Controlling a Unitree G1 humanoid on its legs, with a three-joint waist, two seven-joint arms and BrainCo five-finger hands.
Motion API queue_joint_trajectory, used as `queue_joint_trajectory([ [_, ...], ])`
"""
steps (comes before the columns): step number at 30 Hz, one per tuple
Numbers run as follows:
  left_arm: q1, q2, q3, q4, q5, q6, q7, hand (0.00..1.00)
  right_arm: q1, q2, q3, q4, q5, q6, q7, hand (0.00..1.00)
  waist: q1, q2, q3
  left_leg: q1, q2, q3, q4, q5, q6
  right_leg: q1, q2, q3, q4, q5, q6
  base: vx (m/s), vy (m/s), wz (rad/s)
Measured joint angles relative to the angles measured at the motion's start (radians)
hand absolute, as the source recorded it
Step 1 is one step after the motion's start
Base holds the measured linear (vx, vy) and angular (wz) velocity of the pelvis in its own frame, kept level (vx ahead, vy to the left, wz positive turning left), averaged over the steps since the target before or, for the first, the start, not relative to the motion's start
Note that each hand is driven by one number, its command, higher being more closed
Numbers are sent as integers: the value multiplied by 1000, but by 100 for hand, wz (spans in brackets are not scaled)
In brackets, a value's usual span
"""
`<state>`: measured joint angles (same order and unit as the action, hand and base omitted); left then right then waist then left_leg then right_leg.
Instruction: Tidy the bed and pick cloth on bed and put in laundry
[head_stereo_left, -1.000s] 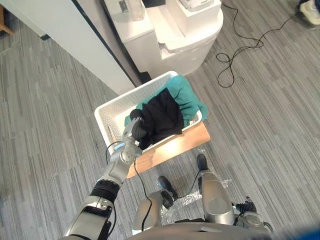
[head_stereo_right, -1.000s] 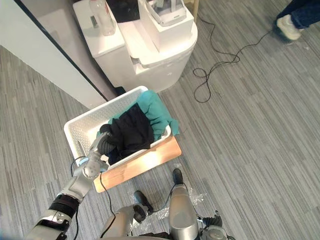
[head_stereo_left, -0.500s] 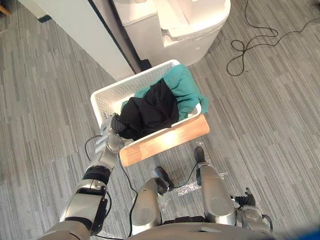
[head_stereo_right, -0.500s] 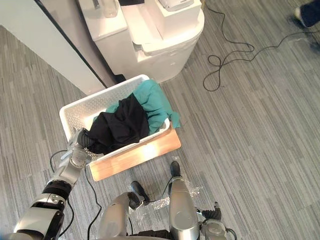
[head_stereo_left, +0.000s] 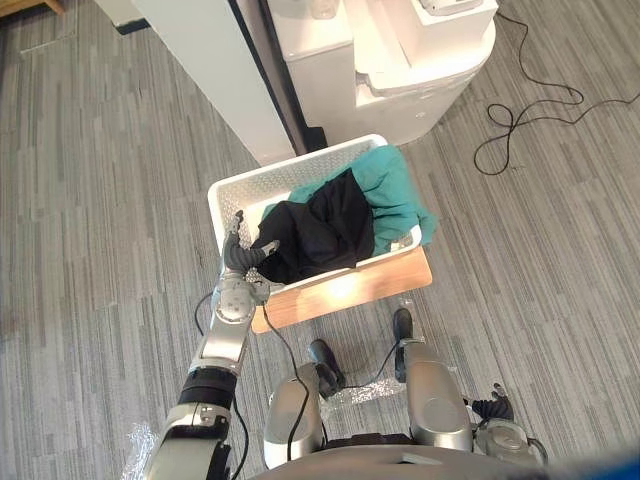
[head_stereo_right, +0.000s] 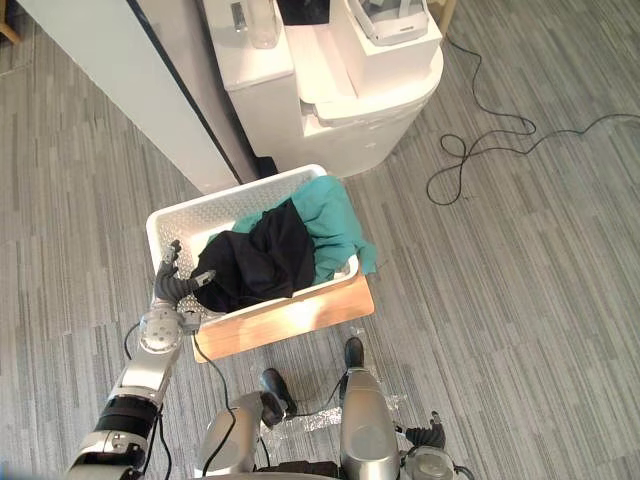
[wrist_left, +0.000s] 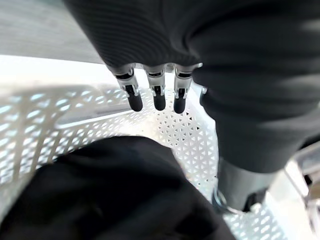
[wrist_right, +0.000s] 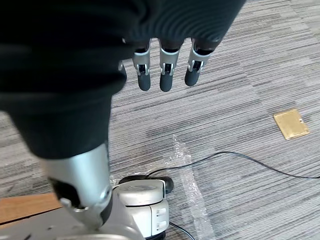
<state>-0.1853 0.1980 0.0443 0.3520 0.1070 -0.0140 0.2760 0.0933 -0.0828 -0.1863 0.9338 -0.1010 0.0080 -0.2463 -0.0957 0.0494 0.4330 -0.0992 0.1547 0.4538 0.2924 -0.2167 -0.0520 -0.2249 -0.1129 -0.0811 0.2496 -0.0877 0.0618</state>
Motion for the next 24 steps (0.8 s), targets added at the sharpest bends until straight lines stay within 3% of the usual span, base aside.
queue_joint_trajectory([
  [8,152,-52,77,-64,-219,-57,-41,0,4,-9,0,67,-1,33,9,0,3,2,-138,99,-34,-12,-195,91,-20,82,4,-40,-96,16,9,62,-24,11],
  [12,208,-74,110,-64,-330,-69,-62,0,13,-9,-3,66,-2,44,11,0,8,0,-178,139,-39,-30,-255,124,-25,129,8,-73,-132,21,10,23,-17,20],
  [16,303,-95,137,-53,-382,-71,-88,0,33,-4,-17,65,-2,51,31,0,43,-5,-231,174,-39,-34,-293,143,-32,163,15,-88,-150,21,9,3,-15,8],
  [24,381,-190,316,299,-416,-56,-119,0,43,37,-71,19,13,51,47,0,74,-34,-308,207,-40,-50,-345,167,-34,214,16,-137,-181,24,6,-36,-15,13],
])
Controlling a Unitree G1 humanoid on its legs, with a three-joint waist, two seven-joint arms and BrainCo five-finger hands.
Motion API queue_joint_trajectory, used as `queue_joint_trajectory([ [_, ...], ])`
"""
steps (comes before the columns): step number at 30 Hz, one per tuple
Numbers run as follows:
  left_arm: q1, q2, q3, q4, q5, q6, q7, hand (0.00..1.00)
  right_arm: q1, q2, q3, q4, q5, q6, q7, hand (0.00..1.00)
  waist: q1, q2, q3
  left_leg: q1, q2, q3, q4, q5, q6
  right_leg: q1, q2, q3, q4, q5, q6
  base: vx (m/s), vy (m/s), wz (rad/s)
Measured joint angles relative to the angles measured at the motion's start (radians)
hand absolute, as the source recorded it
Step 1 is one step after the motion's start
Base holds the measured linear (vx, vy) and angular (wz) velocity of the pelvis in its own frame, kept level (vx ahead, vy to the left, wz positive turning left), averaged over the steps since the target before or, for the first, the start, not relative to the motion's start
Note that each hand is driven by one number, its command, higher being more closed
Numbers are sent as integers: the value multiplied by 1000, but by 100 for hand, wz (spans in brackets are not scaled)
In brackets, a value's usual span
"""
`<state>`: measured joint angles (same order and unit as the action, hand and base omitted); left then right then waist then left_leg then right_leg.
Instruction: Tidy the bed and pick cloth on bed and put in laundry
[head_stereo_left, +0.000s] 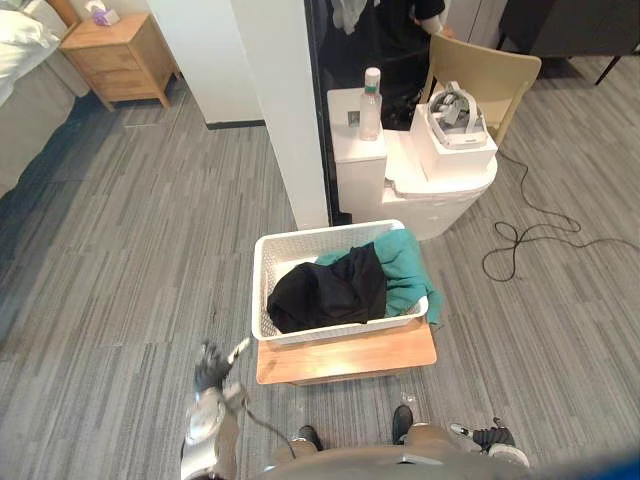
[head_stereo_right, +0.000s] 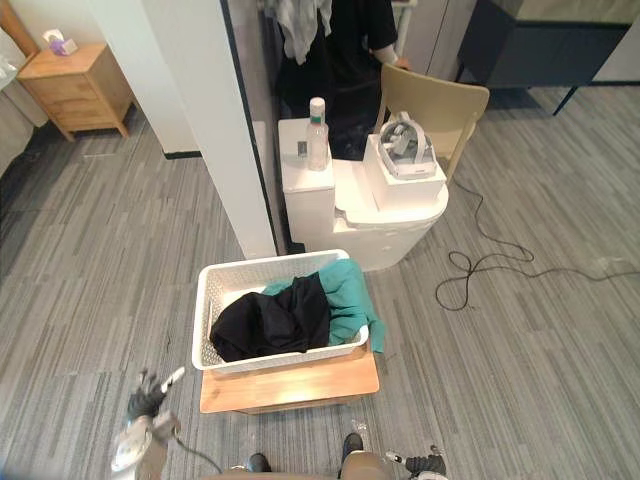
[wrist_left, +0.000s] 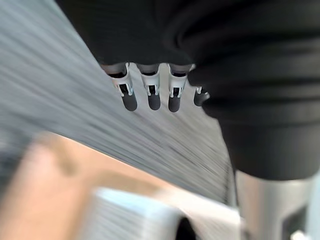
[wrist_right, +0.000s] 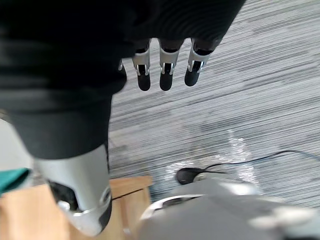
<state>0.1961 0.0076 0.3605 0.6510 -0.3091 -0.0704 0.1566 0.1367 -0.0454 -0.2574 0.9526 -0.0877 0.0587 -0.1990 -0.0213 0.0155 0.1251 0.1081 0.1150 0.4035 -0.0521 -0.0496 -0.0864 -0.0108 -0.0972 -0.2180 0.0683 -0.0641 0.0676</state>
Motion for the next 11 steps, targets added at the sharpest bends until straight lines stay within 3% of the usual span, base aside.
queue_joint_trajectory([
  [5,10,-21,102,209,82,27,-4,0,18,24,-34,-2,27,-1,-2,0,21,-20,-28,16,-2,1,-20,0,-1,23,-2,-16,-15,0,0,13,-1,9],
  [11,18,-43,129,294,196,67,-29,0,13,29,-48,9,67,-10,1,0,32,-12,-47,34,-11,1,-44,13,-2,39,-1,-13,-36,1,2,60,3,1],
])
